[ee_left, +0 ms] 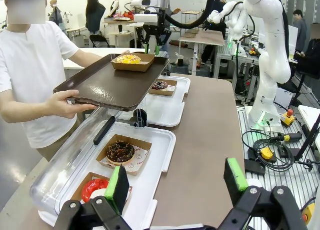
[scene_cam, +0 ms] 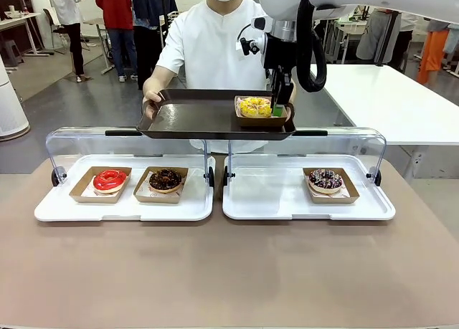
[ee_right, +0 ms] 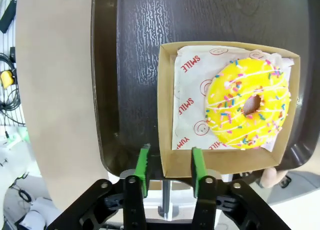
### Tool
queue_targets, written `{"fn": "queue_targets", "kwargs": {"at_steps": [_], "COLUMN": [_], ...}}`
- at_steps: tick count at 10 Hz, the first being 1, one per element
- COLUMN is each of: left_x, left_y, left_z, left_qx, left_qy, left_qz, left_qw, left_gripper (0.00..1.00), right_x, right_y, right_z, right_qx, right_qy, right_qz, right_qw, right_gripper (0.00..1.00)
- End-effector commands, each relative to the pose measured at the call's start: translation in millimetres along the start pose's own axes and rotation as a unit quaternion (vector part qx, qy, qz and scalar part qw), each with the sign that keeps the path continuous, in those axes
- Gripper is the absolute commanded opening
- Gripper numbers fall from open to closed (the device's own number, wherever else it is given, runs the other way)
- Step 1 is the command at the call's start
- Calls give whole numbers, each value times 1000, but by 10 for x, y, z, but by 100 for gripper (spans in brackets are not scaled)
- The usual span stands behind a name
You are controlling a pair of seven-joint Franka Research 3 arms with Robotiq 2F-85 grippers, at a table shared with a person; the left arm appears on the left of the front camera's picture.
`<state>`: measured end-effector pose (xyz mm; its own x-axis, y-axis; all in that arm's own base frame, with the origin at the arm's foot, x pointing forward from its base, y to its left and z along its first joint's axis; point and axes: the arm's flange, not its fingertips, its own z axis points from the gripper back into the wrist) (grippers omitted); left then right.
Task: Provide the desired donut to the person.
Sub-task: Place the picked Paper togo box onto the Handle tray extended by the person.
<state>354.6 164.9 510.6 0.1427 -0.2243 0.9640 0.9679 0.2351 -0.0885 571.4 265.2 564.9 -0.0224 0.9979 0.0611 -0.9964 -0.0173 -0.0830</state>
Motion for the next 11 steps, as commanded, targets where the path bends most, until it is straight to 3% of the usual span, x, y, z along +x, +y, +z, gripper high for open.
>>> {"fn": "queue_targets", "kwargs": {"at_steps": [1, 3, 8, 11], "left_x": [10, 10, 10, 10], "left_y": [-14, -14, -14, -14], "left_z": [16, 16, 16, 16], "left_qx": [-1, -1, -1, -1], "left_qy": [-3, -3, -3, -3], "left_qz": [-2, -2, -2, -2], "left_qw": [1000, 1000, 1000, 1000], "left_gripper": [100, 100, 100, 100], "right_x": [5, 1, -22, -17], "right_y": [-39, -18, 87, 585], "right_z": [15, 15, 38, 213], "right_qx": [8, 11, 14, 13], "right_qy": [0, 2, 14, 56], "right_qz": [-6, -6, -3, -1], "right_qw": [1000, 1000, 1000, 998], "right_gripper": [85, 100, 100, 100]}}
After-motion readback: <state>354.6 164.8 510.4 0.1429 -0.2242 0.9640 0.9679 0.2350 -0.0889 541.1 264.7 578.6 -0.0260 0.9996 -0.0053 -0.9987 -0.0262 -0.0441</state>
